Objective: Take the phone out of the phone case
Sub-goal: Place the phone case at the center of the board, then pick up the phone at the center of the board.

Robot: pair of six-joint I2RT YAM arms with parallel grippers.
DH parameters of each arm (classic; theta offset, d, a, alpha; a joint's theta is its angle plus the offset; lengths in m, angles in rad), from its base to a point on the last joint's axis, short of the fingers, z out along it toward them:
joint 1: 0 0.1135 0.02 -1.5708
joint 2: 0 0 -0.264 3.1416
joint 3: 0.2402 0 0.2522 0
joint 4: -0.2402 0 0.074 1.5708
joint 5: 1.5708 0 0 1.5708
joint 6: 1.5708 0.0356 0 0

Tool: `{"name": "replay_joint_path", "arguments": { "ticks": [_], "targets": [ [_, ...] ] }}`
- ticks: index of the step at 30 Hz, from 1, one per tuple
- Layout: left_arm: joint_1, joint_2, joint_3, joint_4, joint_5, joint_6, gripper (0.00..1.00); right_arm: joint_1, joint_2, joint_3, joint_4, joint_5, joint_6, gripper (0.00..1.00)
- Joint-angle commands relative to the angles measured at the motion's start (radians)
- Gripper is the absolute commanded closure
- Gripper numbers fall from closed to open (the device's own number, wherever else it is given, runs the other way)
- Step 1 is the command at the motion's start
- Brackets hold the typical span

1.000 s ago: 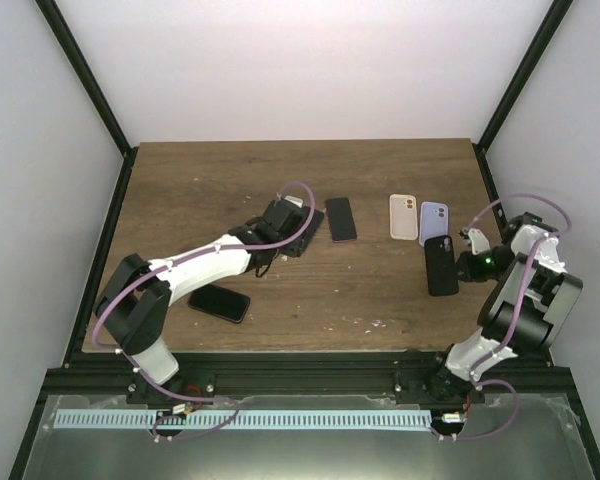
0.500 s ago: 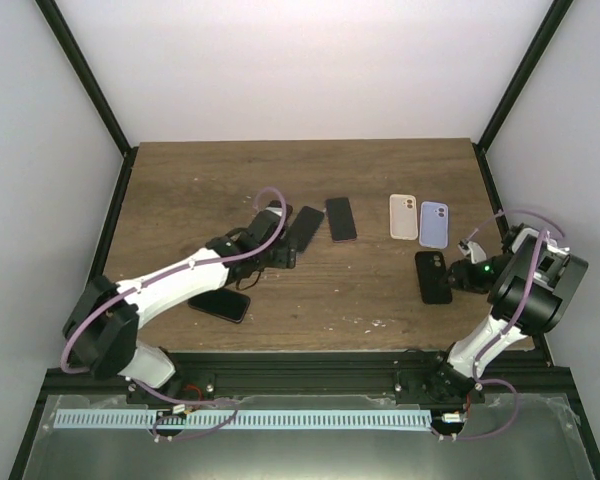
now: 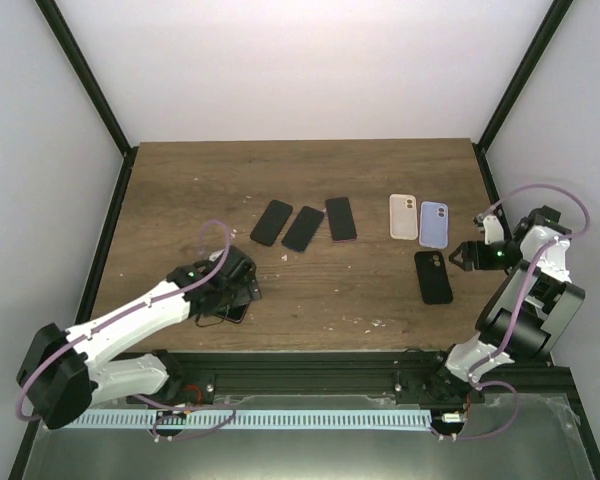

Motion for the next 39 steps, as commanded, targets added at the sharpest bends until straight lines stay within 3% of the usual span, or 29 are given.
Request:
{"name": "replay_joint_path", "arguments": {
  "ticks": [1,8,14,19,26,31,39],
  "targets": [
    [0.028,-0.084,-0.077,-0.094,-0.002,-0.214,0.00,0.048,-0.043,0.048,0.017,-0.128,0.003,0.25],
    [0.183,-0.116,-0.183,0.003,0.088,-0.260,0.00,0.274,-0.088,0.113,0.056,-0.305,0.145,0.24],
    [0.252,-0.044,-0.194,0.082,0.091,-0.248,0.00,0.403,-0.088,0.025,0.226,-0.468,0.287,0.24],
    [0.288,0.060,-0.198,0.185,0.090,-0.217,0.00,0.408,-0.089,-0.063,0.348,-0.540,0.378,0.25],
    [0.289,0.250,-0.090,0.301,0.130,-0.074,0.00,0.409,-0.129,-0.112,0.394,-0.535,0.395,0.25],
    [0.289,0.378,0.025,0.239,0.131,0.024,0.00,0.408,-0.127,-0.118,0.389,-0.536,0.393,0.25],
    [0.286,0.432,0.101,0.153,0.190,0.116,0.00,0.408,-0.120,-0.121,0.390,-0.552,0.396,0.25]
  ]
}}
